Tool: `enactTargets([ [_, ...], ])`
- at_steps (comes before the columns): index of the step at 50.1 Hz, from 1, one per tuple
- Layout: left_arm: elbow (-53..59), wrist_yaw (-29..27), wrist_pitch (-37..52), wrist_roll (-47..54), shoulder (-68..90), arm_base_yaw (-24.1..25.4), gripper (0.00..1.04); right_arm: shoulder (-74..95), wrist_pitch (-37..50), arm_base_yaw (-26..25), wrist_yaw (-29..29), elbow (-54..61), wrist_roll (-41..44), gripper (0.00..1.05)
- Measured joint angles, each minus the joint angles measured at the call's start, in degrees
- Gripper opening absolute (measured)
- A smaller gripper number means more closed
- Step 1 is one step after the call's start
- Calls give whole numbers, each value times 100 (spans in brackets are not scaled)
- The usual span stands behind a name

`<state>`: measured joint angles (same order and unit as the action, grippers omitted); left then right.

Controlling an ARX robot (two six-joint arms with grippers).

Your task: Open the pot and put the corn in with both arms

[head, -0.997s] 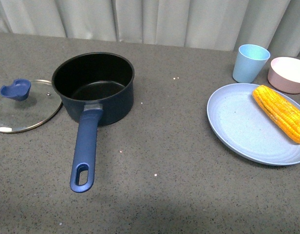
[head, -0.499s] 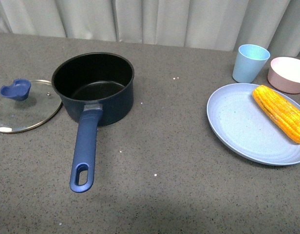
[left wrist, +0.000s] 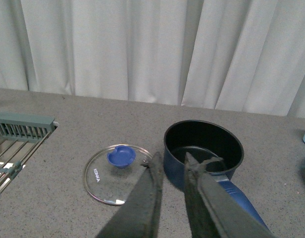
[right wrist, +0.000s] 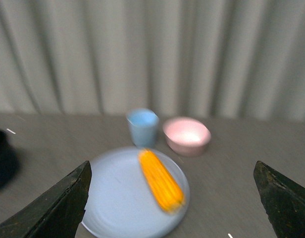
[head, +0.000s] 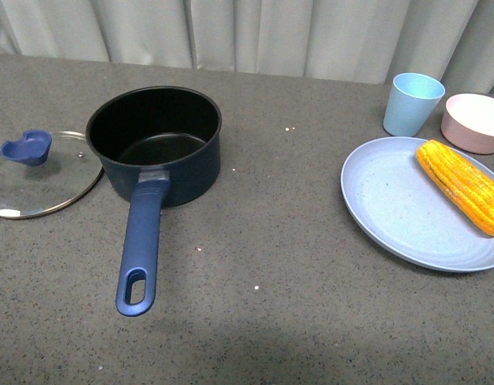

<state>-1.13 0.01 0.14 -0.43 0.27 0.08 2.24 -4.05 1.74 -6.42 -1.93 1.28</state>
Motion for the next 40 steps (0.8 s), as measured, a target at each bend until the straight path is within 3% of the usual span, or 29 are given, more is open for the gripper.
enactTargets([
  [2, 0, -2, -2, 0, 0, 0, 28, 509, -352, 111, -688, -240, 155, 96],
  [6, 0, 2, -2, 0, -2, 0, 39, 1453, -101, -105, -841, -457, 387, 96],
  [17, 0, -2, -2, 0, -4, 0, 73, 4684, 1421, -1102, 376, -1530, 868, 96],
  [26, 0, -2, -2, 2, -4, 0, 99, 6780, 1235, -1237, 901, -2629, 1062, 96],
  [40, 0, -2, -2, 15, -4, 0, 98, 9217, 236, -1102, 1410, -4520, 1357, 96],
])
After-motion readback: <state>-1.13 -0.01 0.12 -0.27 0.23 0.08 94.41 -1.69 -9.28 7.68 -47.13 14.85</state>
